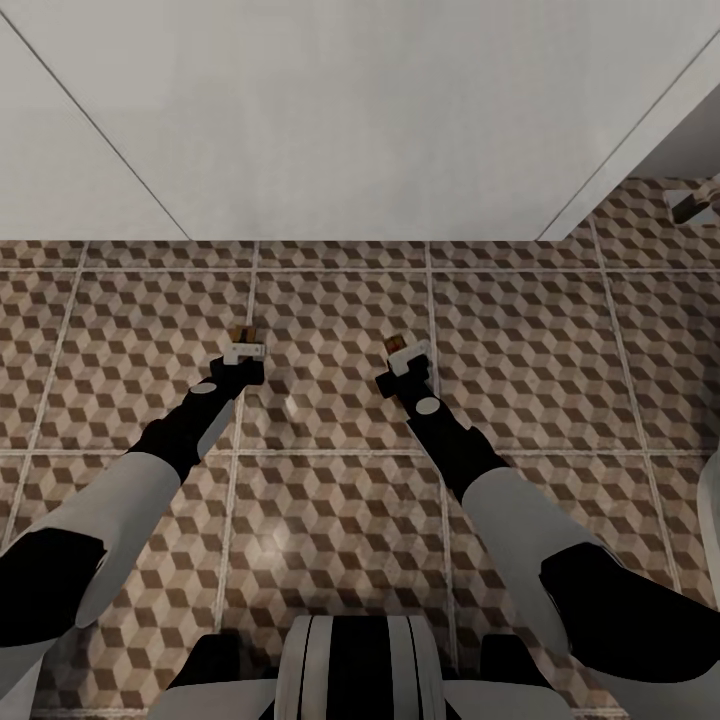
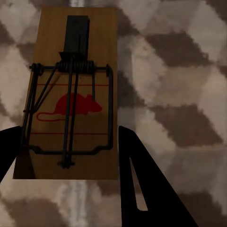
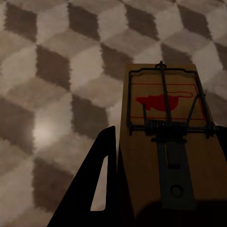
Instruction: Take the four mousetraps from the cabinet in the bathroom and place them on the bathroom floor. Make sure all four end up on the same floor surface, and ensure that at least two of them are either under or directly next to the same bathroom sink.
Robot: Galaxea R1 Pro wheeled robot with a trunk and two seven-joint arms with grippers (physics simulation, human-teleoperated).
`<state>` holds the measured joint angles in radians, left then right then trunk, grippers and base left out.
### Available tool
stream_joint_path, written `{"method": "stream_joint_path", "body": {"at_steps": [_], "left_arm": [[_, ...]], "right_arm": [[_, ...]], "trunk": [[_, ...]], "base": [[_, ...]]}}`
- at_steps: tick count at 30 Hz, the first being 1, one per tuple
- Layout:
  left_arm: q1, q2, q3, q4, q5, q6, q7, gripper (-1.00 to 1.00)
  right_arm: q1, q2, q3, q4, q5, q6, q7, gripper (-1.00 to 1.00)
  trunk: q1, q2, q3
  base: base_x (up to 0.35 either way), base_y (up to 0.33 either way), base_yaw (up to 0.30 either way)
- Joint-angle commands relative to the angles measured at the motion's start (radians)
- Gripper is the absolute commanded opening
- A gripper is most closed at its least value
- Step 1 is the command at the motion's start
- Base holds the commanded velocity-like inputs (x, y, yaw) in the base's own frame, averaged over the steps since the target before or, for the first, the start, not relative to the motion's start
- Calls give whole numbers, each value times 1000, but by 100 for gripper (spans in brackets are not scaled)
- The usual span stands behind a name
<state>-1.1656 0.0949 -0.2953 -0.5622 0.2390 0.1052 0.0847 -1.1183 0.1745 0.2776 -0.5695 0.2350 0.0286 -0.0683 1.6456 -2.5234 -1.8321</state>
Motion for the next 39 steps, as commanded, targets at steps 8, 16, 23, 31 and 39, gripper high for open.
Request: {"method": "stream_joint_path", "body": {"at_steps": [8,16,23,31,39], "left_arm": [[0,2,-8,-1,8,5,7,-100],[1,1,-8,-2,9,5,6,-100],[1,0,-10,-2,9,6,7,-100],[1,0,-9,9,9,7,6,-100],[1,-8,-10,25,10,6,6,-100]], "right_arm": [[0,0,3,0,7,0,-4,-100],[0,0,3,-1,0,-9,3,-100],[0,0,3,0,-9,-77,5,-100],[0,0,5,2,-10,-90,5,-100],[0,0,5,2,-10,-91,5,-100]], "trunk": [[0,0,0],[0,0,0],[0,0,0],[0,0,0],[0,0,0]], "base": [[0,0,0],[0,0,0],[0,0,0],[0,0,0],[88,0,0]]}}
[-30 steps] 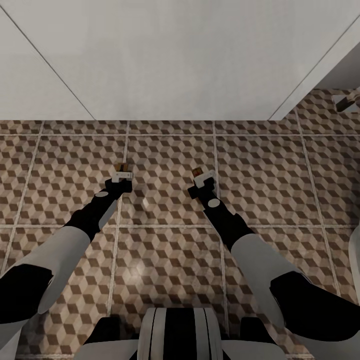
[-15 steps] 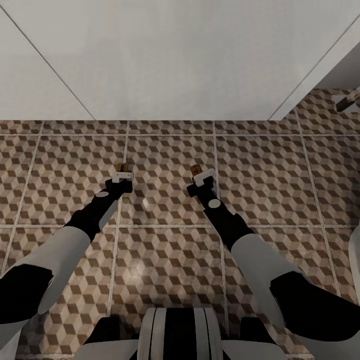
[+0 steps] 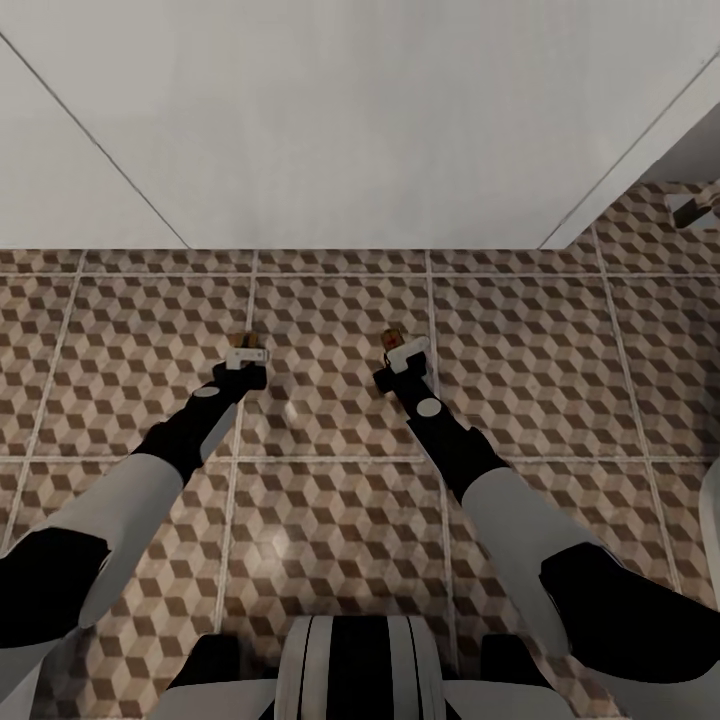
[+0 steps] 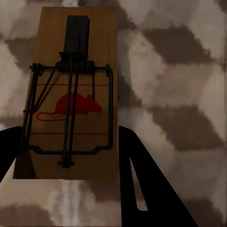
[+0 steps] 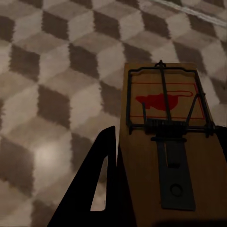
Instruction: Take the four mousetraps from the cabinet in the bathroom and place them on the bathroom floor. Make sure all four end up on the same floor surface, and ensure that at least two of them are either under or directly next to the same bathroom sink.
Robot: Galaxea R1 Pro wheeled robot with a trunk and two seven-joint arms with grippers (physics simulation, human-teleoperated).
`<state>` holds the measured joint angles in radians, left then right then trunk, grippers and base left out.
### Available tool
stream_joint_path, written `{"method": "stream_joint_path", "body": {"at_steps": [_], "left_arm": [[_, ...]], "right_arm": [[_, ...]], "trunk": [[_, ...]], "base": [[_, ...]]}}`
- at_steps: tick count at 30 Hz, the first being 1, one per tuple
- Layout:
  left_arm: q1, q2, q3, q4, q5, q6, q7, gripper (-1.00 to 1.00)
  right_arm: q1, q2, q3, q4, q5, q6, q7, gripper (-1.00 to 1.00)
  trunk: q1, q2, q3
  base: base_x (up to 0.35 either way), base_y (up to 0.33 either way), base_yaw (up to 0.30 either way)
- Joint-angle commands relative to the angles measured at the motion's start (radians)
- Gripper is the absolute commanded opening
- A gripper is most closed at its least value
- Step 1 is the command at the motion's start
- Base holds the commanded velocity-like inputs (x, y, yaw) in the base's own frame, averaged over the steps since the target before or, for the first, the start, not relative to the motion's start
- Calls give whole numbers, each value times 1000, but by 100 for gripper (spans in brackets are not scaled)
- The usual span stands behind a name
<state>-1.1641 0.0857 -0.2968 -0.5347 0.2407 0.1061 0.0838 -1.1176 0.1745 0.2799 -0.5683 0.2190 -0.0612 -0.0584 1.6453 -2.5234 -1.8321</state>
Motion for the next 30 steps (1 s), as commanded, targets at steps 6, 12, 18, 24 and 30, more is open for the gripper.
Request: {"method": "stream_joint_path", "body": {"at_steps": [6,12,18,24,30], "left_arm": [[0,-4,-8,6,8,4,7,-100],[0,-4,-8,8,8,4,7,-100],[0,-4,-7,8,8,4,7,-100],[0,-4,-7,12,8,4,7,-100],[0,-4,-7,14,8,4,7,-100]], "right_arm": [[-1,0,2,2,6,-2,-4,-100],[-1,0,2,2,6,-2,-4,-100],[-1,0,2,2,6,-1,-4,-100],[-1,0,2,2,6,-1,-4,-100],[-1,0,2,2,6,-1,-4,-100]], "trunk": [[0,0,0],[0,0,0],[0,0,0],[0,0,0],[0,0,0]], "base": [[167,0,0],[177,0,0],[109,0,0],[70,0,0],[92,0,0]]}}
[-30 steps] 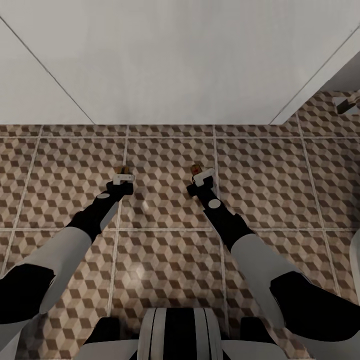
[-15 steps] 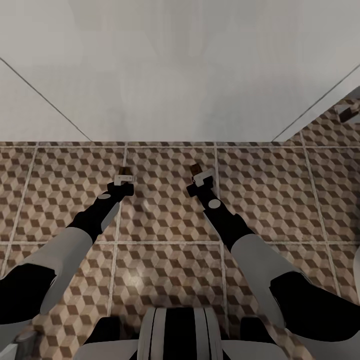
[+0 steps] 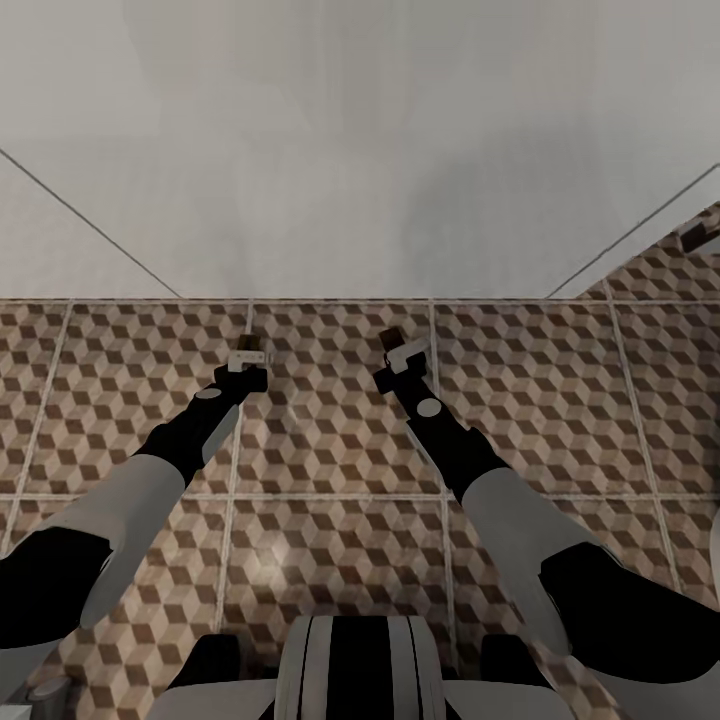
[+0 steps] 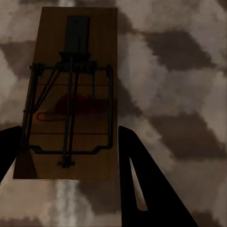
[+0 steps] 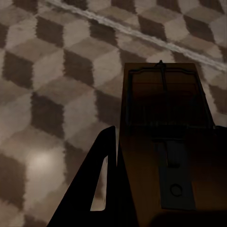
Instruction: Take the four mousetraps from the cabinet in the bathroom and place them on the bathroom floor. Make sure all four end up on the same floor surface, and ensure that at least two of them are either under or directly next to the same bathroom sink.
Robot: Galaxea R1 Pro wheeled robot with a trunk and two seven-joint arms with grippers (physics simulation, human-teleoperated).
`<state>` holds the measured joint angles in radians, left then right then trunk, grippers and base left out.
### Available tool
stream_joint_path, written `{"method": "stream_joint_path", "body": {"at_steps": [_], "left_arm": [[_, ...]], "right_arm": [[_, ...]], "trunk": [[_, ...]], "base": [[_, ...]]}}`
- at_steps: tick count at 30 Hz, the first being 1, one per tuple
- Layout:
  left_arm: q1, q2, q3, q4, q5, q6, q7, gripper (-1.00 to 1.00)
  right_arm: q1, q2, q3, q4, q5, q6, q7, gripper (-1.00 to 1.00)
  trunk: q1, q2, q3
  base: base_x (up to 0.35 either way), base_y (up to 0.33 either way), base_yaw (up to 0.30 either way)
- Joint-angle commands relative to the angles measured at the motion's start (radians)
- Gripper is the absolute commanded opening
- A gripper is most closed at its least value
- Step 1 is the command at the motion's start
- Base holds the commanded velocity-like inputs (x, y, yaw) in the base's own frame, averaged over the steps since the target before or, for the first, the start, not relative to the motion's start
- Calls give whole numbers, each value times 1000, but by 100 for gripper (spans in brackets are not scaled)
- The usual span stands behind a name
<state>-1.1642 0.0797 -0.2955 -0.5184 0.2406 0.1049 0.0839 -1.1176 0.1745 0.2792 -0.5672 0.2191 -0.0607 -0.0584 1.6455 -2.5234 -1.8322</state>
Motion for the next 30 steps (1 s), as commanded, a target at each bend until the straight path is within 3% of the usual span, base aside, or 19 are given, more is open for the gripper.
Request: {"method": "stream_joint_path", "body": {"at_steps": [1,30], "left_arm": [[0,2,-8,-3,8,5,7,-100],[1,4,-8,5,8,4,7,-100]], "right_arm": [[-1,0,2,1,6,-2,-4,-100],[-1,0,3,1,6,-1,-4,-100]], "trunk": [[0,0,0],[0,0,0]], "base": [[29,0,0],[32,17,0]]}}
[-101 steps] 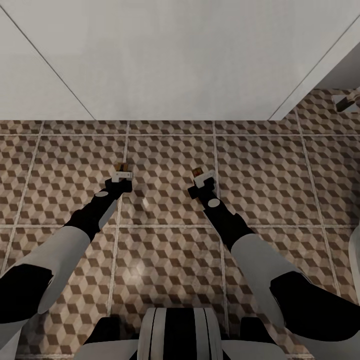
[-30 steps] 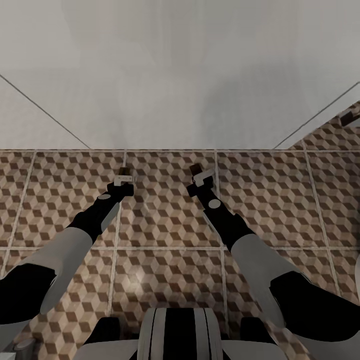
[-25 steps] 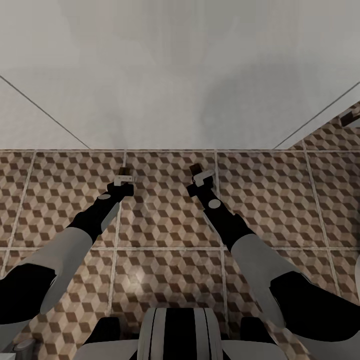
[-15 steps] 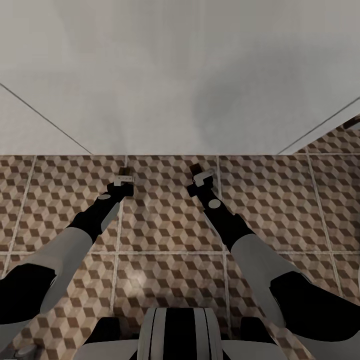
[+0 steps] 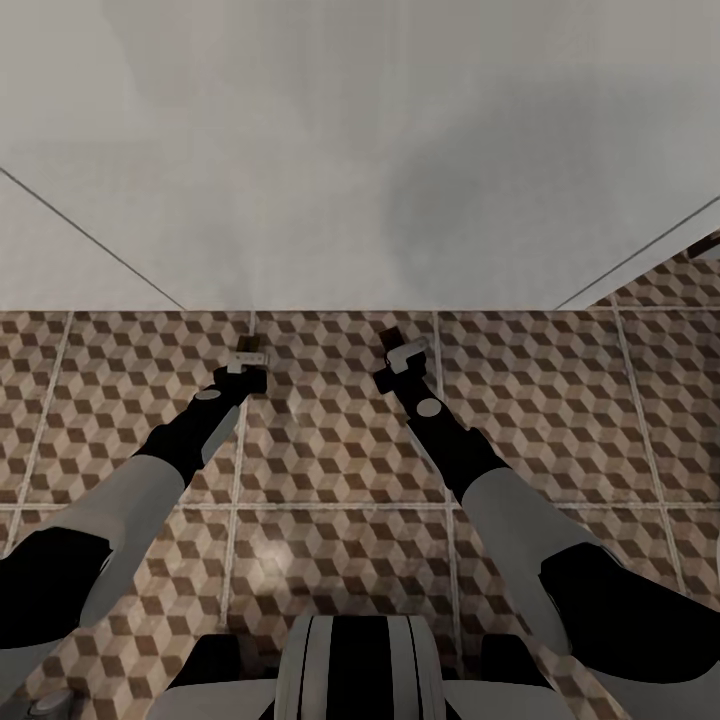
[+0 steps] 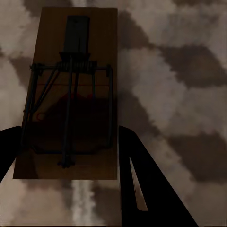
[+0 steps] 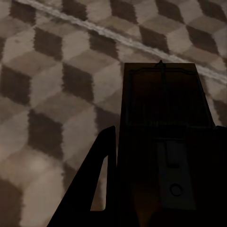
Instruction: Take the four mousetraps from the cabinet in the bathroom and place them on the bathroom floor. Make sure all four end up on the same floor surface, and ensure that at least two of them are either under or directly next to the same bathroom sink.
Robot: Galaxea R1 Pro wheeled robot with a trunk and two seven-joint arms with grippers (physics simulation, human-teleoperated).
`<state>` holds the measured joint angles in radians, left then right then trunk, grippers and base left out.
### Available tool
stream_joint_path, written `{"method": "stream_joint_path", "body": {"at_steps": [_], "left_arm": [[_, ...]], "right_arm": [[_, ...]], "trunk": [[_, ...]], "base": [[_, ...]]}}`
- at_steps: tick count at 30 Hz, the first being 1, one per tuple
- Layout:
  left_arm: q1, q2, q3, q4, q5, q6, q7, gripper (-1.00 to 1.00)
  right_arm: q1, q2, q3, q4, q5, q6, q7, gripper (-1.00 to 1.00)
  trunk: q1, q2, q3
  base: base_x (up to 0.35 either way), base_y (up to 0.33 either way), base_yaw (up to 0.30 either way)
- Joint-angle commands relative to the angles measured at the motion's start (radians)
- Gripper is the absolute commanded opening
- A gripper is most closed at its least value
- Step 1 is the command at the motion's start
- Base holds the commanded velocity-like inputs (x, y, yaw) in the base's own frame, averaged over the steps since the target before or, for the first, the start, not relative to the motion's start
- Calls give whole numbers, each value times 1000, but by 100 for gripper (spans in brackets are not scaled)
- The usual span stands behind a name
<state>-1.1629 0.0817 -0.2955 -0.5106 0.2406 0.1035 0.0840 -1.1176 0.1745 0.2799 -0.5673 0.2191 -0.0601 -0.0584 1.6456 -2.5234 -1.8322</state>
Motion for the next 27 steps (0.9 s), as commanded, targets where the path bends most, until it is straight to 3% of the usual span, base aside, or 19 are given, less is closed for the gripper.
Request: {"method": "stream_joint_path", "body": {"at_steps": [1,22,27], "left_arm": [[0,1,-8,0,8,5,7,-100],[0,1,-8,5,8,5,7,-100],[0,0,-8,20,8,4,7,-100]], "right_arm": [[-1,0,2,1,6,-2,-4,-100],[-1,0,2,2,6,-1,-4,-100],[-1,0,2,41,6,-3,-4,-100]], "trunk": [[0,0,0],[0,0,0],[0,0,0]], "base": [[0,0,0],[27,15,0],[0,0,0]]}}
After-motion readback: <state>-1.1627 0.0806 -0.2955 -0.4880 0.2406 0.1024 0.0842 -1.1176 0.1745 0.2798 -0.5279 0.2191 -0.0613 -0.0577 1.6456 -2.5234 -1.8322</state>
